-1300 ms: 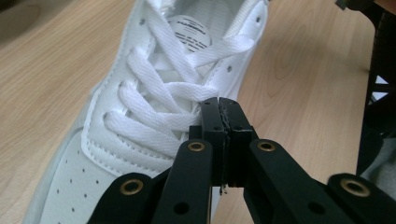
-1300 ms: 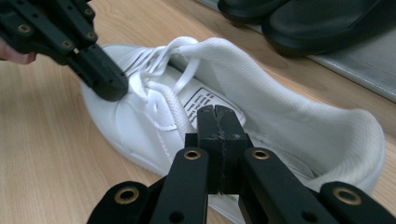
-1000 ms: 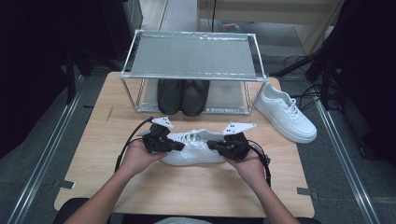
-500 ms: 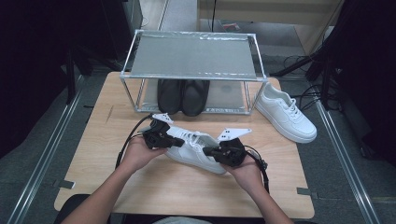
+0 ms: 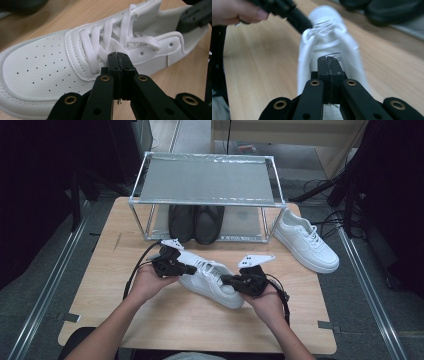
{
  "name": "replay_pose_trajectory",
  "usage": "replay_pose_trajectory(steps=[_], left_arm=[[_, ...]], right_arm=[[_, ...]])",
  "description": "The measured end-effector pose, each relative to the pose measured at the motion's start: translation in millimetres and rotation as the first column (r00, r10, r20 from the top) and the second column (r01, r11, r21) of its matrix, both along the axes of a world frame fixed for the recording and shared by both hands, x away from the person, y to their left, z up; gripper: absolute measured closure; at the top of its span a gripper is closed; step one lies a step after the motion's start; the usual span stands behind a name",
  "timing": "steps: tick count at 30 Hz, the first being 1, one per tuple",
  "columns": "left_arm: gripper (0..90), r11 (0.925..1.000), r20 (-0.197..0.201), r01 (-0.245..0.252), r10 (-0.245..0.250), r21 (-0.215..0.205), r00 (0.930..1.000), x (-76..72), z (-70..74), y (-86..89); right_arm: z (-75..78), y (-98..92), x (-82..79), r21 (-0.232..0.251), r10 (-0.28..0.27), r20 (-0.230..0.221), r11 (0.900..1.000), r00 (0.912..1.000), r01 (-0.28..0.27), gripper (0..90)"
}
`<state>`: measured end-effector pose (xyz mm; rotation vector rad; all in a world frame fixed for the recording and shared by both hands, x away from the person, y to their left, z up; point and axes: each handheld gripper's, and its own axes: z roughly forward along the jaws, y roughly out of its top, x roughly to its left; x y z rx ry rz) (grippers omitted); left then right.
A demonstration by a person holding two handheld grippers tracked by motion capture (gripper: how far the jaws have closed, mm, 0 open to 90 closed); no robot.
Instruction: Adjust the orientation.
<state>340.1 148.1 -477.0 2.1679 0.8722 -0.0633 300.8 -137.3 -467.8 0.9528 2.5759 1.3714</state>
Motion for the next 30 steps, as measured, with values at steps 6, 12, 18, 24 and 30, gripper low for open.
replay_pose_trajectory(steps=[6, 12, 18, 24, 30], left_arm=[[90.0, 1.0, 0.004, -0.002, 0.002, 0.003, 1.0, -10.3, -0.7, 2.6], [89.9, 0.9998, -0.025, -0.004, 0.003, -0.02, 0.9997, -18.3, -6.2, 2.6], [90.0, 0.9999, -0.029, -0.005, 0.005, 0.015, 0.9996, -22.0, -13.8, -0.3], [90.0, 0.9996, -0.03, -0.006, 0.007, 0.029, 0.9995, -21.3, -17.6, -3.4], [89.9, 0.9994, -0.043, 0.0, 0.002, 0.035, 0.9991, -18.3, -16.4, 1.0]], right_arm=[[3.3, -16.6, 15.6, 0.012, -0.049, 0.011, 0.999, 0.9988, 0.049, 90.0], [-0.4, -19.6, 31.8, 0.001, -0.068, 0.011, 0.998, 0.9976, 0.068, 90.0], [-9.1, -10.7, 42.2, -0.037, -0.055, -0.003, 0.998, 0.9985, 0.055, 90.0], [-10.3, -7.3, 42.0, -0.042, -0.046, -0.008, 0.998, 0.9989, 0.045, 90.0], [-10.6, -4.4, 36.6, -0.041, -0.029, -0.009, 0.999, 0.9996, 0.028, 90.0]])
